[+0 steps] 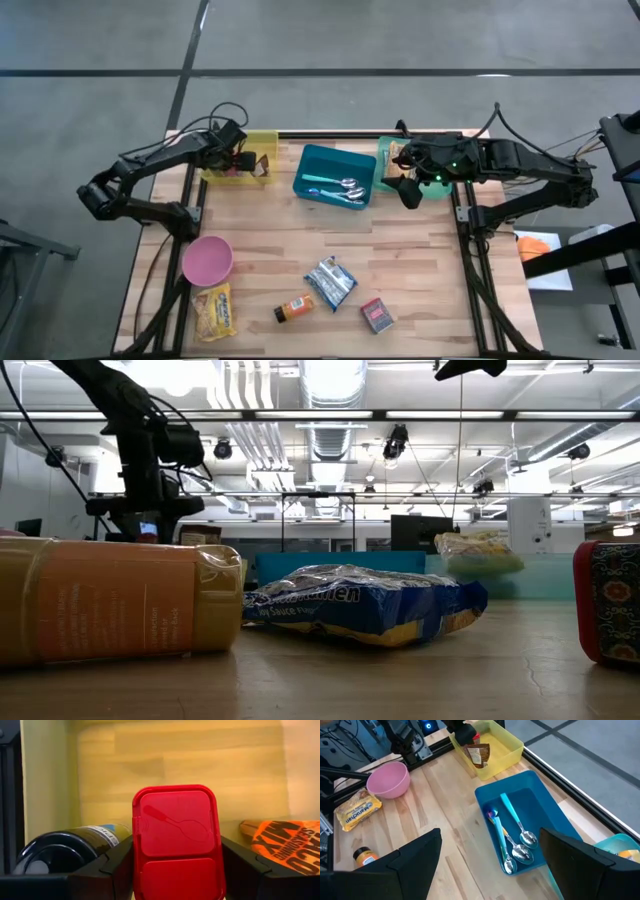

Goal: Pick & Place Food Item
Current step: Put the red seasoning can into the yellow bin

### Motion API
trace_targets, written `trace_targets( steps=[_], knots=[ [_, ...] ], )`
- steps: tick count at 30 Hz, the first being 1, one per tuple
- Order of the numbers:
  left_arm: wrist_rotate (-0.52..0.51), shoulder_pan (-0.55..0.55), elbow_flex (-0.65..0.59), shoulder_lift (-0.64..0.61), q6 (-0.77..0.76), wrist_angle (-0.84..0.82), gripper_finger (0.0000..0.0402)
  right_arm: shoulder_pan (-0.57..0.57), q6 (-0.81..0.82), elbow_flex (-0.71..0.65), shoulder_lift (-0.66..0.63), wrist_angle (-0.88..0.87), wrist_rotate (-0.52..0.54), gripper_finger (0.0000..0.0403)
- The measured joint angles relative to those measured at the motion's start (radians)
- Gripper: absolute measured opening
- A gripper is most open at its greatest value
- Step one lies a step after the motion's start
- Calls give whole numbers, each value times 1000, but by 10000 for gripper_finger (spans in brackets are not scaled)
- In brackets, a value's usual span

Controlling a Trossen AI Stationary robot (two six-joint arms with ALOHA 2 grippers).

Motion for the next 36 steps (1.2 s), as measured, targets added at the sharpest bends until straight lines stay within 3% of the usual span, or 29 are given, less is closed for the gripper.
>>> trace_targets(
  steps=[15,22,36],
  knots=[
    [-7,0,0,0,-6,-5,223,0,-5,0,0,-2,-20,332],
    [6,0,0,0,3,-24,298,0,-5,0,0,-3,-22,332],
    [23,0,9,0,9,9,311,0,-5,0,0,-5,-27,332]
  ],
)
